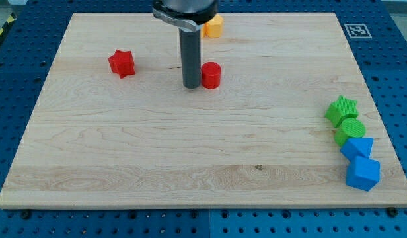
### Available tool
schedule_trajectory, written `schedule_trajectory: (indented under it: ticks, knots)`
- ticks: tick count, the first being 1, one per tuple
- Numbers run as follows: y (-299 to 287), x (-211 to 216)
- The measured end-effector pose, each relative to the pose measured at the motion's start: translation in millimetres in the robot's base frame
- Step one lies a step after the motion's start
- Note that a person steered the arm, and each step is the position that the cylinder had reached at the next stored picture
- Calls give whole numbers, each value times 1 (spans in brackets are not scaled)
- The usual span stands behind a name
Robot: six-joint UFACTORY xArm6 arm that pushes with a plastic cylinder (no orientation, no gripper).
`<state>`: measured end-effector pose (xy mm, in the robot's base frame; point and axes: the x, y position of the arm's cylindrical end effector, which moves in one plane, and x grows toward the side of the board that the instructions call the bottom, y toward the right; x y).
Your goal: Push the red circle slightly right
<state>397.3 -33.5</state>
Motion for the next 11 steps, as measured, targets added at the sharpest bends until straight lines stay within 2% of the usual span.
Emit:
schedule_trajectory:
  ticks: [4, 6, 8, 9, 11]
  knots:
    - [35, -6]
    - [99, -6]
    - [105, -21]
    - [132, -12]
    - [134, 0]
